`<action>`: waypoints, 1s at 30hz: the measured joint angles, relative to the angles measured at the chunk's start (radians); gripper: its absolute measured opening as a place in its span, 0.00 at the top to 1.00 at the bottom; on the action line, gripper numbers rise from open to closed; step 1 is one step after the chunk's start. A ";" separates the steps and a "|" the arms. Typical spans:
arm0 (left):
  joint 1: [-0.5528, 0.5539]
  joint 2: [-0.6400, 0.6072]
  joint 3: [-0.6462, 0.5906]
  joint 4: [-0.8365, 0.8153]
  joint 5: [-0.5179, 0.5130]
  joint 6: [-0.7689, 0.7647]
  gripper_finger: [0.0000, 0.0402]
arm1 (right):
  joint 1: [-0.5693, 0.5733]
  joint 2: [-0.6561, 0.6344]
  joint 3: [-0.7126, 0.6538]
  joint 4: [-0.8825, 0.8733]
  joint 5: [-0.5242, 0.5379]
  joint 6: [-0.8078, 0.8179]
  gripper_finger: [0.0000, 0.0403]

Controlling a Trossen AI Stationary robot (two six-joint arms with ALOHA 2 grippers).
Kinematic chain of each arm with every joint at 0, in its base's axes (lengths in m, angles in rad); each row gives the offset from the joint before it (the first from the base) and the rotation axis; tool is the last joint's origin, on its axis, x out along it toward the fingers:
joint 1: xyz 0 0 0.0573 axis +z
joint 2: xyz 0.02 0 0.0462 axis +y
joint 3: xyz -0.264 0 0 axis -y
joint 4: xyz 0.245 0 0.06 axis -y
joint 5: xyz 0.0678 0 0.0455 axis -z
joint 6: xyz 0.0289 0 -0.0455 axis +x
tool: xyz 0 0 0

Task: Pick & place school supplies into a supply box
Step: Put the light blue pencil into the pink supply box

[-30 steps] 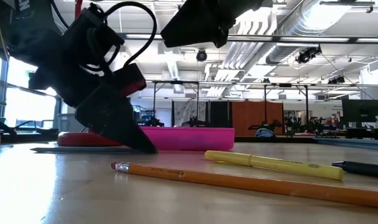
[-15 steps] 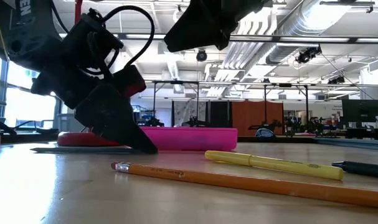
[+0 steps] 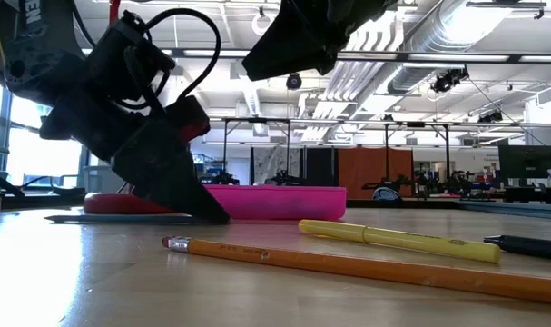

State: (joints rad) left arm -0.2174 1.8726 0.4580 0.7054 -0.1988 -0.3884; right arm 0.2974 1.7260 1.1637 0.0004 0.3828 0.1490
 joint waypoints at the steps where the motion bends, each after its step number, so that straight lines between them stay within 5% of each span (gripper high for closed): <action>1: -0.007 0.000 0.000 -0.002 -0.007 -0.021 0.75 | -0.001 0.000 0.000 0.003 0.000 0.000 0.73; 17: -0.228 0.014 0.003 -0.065 -0.240 -0.305 0.77 | -0.002 0.000 0.000 0.012 0.000 -0.061 0.73; 30: -0.258 0.018 0.003 -0.078 -0.372 -0.248 0.73 | -0.003 0.001 0.000 0.081 0.000 -0.131 0.73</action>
State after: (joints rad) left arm -0.4752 1.8903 0.4610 0.6269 -0.5710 -0.6367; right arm 0.2947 1.7267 1.1637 0.0818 0.3828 0.0183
